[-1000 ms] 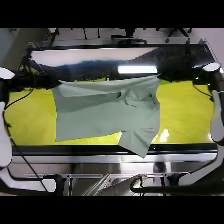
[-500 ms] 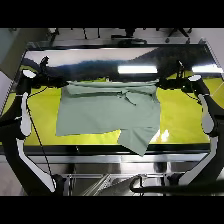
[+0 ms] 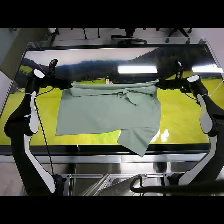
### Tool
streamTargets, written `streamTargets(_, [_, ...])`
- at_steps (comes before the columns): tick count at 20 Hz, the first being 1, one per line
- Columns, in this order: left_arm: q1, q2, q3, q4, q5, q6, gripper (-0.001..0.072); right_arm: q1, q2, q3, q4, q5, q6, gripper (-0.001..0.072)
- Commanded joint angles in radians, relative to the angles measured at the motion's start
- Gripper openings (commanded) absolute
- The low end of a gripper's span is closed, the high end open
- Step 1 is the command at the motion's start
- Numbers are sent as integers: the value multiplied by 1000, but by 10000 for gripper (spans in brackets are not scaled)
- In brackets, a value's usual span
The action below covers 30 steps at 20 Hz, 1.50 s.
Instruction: Fold the shirts.
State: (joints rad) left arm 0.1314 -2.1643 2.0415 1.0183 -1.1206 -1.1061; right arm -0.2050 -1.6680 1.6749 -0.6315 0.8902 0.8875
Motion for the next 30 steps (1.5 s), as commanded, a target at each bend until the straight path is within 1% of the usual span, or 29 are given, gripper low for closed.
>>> streamTargets(1, [-3,18,4,8,-49,-3,639,1,18,0,22,8,-2,238])
streamTargets(3, [12,56,4,13,-70,-9,637,-4,49,0,10,8,-1,238])
streamTargets(5, [44,106,3,69,-112,-68,638,-21,93,0,-41,34,33,238])
streamTargets(6, [66,133,3,132,-160,-108,638,-36,122,0,-92,66,85,238])
streamTargets(7, [90,156,2,183,-219,-140,638,-53,148,-1,-143,109,137,239])
streamTargets(9, [146,209,-58,190,-334,-161,638,-98,193,-4,-236,244,240,238])
streamTargets(10, [175,242,-123,183,-374,-174,638,-118,209,-16,-256,322,271,238])
streamTargets(11, [199,277,-203,185,-397,-174,638,-137,230,-50,-256,404,280,232])
streamTargets(12, [222,320,-308,185,-401,-173,638,-152,258,-106,-256,454,284,227])
streamTargets(13, [243,366,-424,184,-387,-165,638,-165,297,-185,-256,473,292,226])
streamTargets(16, [273,479,-732,183,-329,-112,637,-203,425,-425,-262,460,300,228])
streamTargets(17, [273,507,-813,183,-298,-100,638,-215,469,-500,-274,449,320,233])
streamTargets(18, [266,530,-885,174,-261,-90,637,-224,508,-569,-274,438,334,293])
streamTargets(19, [257,543,-939,137,-225,-75,638,-230,542,-630,-274,425,348,380])
streamTargets(20, [245,547,-972,85,-200,-56,638,-230,570,-683,-274,415,356,394])
streamTargets(22, [212,531,-999,-13,-177,-23,638,-227,609,-776,-273,401,356,394])
streamTargets(24, [169,507,-977,-23,-186,-24,636,-227,632,-853,-273,401,356,394])
streamTargets(25, [155,500,-957,-27,-202,-25,602,-225,639,-884,-270,401,355,394])
streamTargets(26, [142,500,-936,-26,-216,-26,351,-217,642,-912,-265,400,355,394])
streamTargets(27, [132,501,-914,-27,-229,-25,147,-201,643,-935,-265,398,354,395])
streamTargets(28, [120,501,-887,-26,-246,-25,33,-174,642,-962,-265,382,349,395])
streamTargets(29, [114,501,-863,-26,-257,-26,14,-144,640,-982,-265,355,347,395])
streamTargets(30, [103,501,-842,-26,-262,-30,14,-102,633,-1002,-262,318,348,395])
